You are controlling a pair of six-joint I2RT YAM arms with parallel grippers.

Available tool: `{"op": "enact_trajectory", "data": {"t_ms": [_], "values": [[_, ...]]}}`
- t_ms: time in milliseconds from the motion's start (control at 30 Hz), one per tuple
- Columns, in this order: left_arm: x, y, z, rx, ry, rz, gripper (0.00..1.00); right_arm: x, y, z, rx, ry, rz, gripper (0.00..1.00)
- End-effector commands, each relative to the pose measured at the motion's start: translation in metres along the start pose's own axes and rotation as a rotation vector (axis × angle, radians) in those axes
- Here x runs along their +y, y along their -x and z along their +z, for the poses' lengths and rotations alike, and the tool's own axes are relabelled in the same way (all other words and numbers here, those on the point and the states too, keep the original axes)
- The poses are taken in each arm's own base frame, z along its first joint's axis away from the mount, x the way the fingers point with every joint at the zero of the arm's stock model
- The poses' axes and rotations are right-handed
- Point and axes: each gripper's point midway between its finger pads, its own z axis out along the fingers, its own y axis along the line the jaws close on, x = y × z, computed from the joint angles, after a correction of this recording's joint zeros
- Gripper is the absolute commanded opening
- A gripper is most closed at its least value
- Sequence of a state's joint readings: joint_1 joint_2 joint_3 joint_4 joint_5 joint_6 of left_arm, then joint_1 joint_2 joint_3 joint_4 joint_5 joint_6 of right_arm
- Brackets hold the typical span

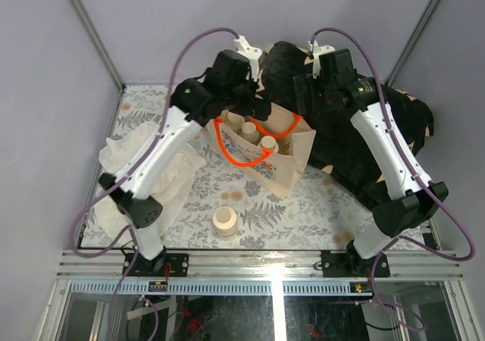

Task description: Place the personal care products into the canvas bag

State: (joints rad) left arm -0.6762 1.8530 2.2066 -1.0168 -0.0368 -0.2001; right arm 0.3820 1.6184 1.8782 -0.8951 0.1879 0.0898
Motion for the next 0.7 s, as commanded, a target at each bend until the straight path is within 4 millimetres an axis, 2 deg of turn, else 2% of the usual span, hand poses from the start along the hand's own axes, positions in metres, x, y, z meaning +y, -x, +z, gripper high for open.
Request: {"op": "enact_trajectory", "data": {"t_ms": [0, 133, 333, 367, 533, 667], "values": [[0.022, 0.012, -0.062, -0.097, 0.099, -0.010, 1.00, 0.028, 0.015, -0.009, -0.068, 0.177, -0.030, 1.00], [0.029, -0.024, -0.089, -0.003, 0.117, -0.060, 1.00, 0.038, 0.007, 0.001, -0.028, 0.227, -0.045, 0.99], [0.020, -0.079, -0.128, 0.086, 0.031, -0.154, 1.00, 0.056, 0.005, 0.008, -0.008, 0.321, -0.050, 1.00], [0.017, -0.092, -0.129, 0.115, 0.004, -0.164, 1.00, 0.059, 0.000, 0.017, 0.015, 0.332, -0.051, 1.00], [0.011, -0.169, -0.118, 0.280, -0.041, -0.201, 1.00, 0.066, -0.011, 0.034, 0.051, 0.352, -0.047, 1.00], [0.001, -0.201, -0.114, 0.339, -0.078, -0.216, 1.00, 0.051, -0.017, 0.048, 0.072, 0.251, -0.033, 0.99]]}}
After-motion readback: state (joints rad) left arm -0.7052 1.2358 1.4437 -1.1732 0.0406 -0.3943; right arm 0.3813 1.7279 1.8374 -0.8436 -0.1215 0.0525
